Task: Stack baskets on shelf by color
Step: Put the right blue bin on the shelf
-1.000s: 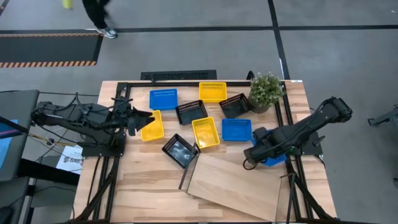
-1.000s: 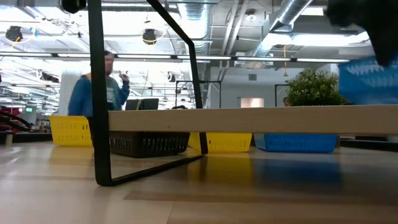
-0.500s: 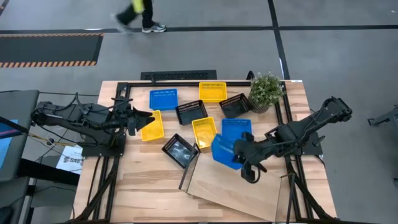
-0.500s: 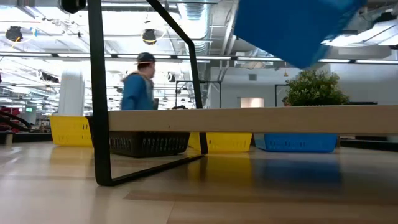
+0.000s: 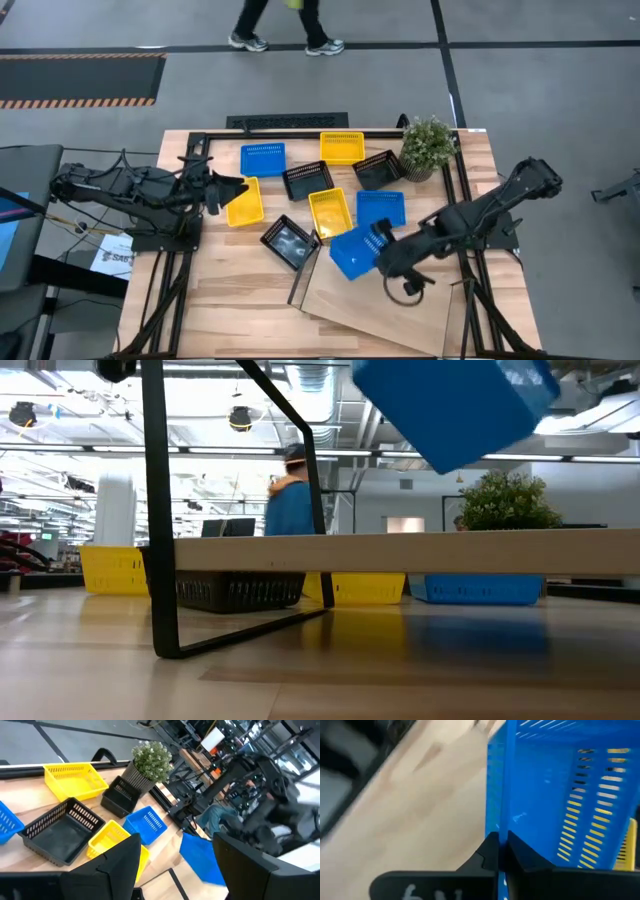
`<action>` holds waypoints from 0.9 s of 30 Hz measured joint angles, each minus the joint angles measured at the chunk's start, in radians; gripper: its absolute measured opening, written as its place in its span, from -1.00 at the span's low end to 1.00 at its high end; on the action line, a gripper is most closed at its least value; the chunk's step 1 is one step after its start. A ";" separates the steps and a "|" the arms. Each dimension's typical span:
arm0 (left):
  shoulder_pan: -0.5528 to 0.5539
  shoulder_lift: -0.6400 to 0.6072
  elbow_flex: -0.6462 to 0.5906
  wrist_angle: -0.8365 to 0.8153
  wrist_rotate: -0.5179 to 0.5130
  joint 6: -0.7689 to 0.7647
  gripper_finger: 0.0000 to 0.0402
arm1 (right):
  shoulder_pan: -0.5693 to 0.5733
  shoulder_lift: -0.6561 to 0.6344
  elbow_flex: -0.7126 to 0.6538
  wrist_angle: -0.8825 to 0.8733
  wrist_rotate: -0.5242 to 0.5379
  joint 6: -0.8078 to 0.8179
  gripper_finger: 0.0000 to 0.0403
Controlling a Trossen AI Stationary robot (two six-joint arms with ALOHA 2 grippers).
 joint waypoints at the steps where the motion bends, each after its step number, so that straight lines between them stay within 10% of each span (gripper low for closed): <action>1: 0.000 0.000 0.000 -0.004 -0.002 -0.013 0.18 | 0.009 0.016 0.001 0.010 0.000 -0.032 -0.89; 27: 0.000 0.002 0.000 -0.086 0.060 -0.043 0.18 | 0.076 0.517 0.252 -0.062 0.155 -0.485 -0.88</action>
